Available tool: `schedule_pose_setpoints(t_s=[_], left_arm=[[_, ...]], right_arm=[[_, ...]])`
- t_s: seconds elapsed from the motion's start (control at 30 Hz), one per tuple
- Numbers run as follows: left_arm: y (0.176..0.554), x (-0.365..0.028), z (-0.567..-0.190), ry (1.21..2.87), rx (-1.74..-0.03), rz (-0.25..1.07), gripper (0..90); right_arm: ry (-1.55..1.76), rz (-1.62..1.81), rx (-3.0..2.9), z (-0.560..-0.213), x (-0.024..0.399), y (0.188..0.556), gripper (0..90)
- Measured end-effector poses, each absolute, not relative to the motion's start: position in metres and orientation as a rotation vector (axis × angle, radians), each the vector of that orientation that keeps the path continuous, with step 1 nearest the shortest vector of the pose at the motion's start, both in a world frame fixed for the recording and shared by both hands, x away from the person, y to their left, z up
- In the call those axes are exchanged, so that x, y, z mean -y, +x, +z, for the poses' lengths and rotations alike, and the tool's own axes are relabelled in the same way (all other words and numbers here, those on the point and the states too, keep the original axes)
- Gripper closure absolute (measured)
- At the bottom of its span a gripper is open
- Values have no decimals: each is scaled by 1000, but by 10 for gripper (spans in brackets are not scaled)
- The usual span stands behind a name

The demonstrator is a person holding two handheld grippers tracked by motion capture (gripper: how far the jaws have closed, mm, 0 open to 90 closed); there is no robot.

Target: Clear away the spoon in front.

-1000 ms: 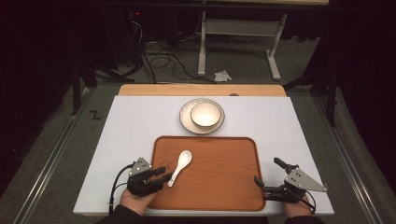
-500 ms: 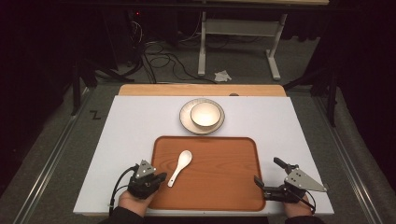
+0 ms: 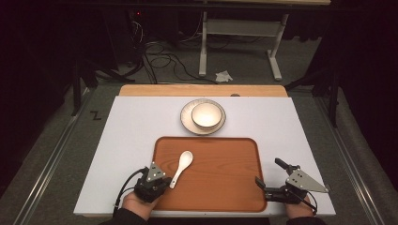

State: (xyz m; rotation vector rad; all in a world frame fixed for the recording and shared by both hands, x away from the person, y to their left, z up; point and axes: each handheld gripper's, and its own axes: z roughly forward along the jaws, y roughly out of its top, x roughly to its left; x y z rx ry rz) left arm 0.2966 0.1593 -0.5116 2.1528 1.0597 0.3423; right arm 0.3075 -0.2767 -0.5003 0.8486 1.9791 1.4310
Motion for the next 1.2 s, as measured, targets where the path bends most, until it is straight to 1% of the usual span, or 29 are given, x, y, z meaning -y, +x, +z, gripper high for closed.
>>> schedule_pose_setpoints(t_s=[0.53, 1.1, 1.2], left_arm=[[296, -138, -509, 2203, -979, 305, 900], [296, -137, -510, 2186, -967, 291, 900], [297, -143, -508, 2157, -985, 293, 878]], right_arm=[[839, 1424, -1982, -500, 277, 308, 29], [843, 1425, -1982, -501, 277, 308, 29], [844, 1426, -1981, -500, 277, 308, 29]])
